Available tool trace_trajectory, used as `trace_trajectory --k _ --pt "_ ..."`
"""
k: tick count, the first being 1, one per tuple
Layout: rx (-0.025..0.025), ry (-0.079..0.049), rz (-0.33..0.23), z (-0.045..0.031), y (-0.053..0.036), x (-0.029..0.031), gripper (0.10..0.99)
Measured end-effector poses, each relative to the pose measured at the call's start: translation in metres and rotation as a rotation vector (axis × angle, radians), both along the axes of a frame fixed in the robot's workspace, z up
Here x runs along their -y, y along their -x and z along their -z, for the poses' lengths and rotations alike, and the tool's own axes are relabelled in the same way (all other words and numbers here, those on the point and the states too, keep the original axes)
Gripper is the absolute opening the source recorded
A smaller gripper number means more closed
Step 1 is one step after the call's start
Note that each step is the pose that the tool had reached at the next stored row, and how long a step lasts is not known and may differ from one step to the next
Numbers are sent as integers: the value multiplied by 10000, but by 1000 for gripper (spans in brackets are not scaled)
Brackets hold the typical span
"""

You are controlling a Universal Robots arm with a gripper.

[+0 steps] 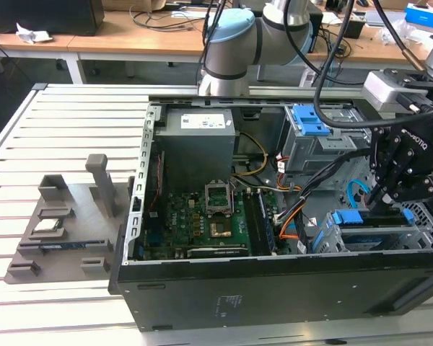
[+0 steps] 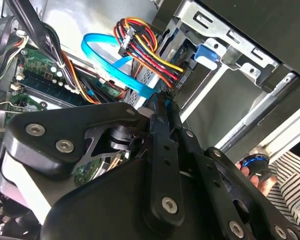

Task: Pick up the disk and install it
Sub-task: 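Insert the second disk wire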

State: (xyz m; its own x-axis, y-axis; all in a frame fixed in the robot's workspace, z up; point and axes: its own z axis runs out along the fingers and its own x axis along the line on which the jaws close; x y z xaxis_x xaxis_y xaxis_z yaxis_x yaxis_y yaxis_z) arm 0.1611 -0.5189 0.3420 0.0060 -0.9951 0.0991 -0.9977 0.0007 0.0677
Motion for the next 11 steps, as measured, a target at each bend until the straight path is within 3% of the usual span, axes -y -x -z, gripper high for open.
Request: trace_trajectory --k 11 --pt "0 4 -5 71 0 0 161"
